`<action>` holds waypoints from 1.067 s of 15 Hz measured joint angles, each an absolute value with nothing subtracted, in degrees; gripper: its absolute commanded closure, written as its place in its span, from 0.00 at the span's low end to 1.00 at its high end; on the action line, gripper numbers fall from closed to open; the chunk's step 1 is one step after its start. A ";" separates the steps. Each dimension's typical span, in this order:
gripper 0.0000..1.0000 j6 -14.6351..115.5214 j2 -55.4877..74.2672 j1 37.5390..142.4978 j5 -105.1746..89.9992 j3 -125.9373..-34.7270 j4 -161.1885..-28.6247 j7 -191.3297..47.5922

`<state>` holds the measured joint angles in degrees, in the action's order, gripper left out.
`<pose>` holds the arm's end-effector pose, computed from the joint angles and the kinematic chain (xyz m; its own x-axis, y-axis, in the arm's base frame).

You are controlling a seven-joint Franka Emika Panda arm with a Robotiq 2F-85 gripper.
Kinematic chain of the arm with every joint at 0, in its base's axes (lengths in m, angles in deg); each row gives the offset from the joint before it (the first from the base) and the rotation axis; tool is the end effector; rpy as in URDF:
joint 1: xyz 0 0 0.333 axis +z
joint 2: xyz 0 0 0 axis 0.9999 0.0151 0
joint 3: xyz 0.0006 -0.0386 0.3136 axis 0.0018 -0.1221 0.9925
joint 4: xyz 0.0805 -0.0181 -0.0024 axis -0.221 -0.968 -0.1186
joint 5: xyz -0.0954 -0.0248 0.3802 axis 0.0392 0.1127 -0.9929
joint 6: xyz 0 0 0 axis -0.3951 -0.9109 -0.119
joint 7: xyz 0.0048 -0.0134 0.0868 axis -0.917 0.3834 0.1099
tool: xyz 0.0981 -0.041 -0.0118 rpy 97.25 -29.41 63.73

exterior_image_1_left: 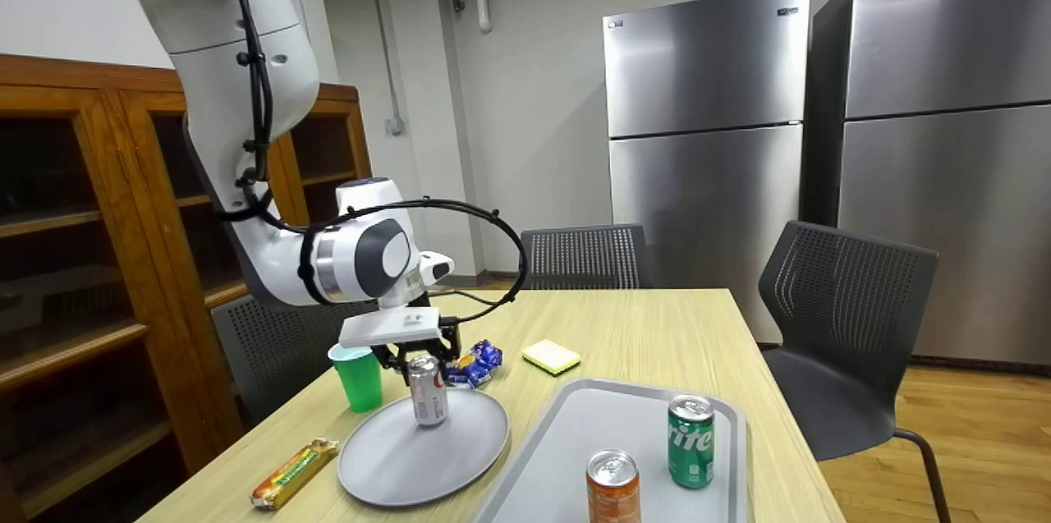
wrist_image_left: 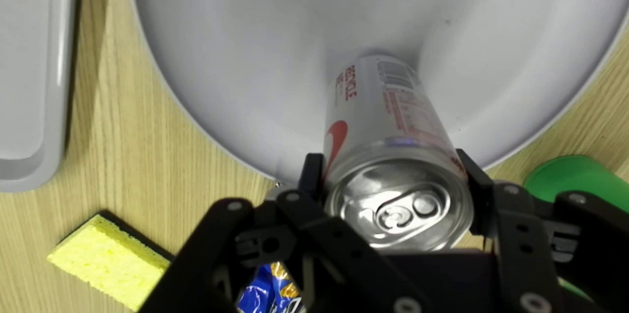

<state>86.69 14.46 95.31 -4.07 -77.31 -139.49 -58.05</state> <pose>0.5151 0.0548 0.1835 0.9130 0.3557 0.1996 0.3466 -0.9346 0.0801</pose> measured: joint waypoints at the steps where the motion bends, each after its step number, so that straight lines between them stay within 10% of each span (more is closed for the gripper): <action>1: 0.61 86.69 14.47 95.55 -4.07 -77.31 -139.46 -58.10; 5: 0.61 86.69 14.79 96.43 -3.69 -77.78 -139.27 -58.62; 7: 0.11 86.69 15.14 96.73 -3.47 -78.02 -139.05 -59.00; 16: 0.00 86.65 15.10 96.39 -3.38 -77.75 -138.24 -59.51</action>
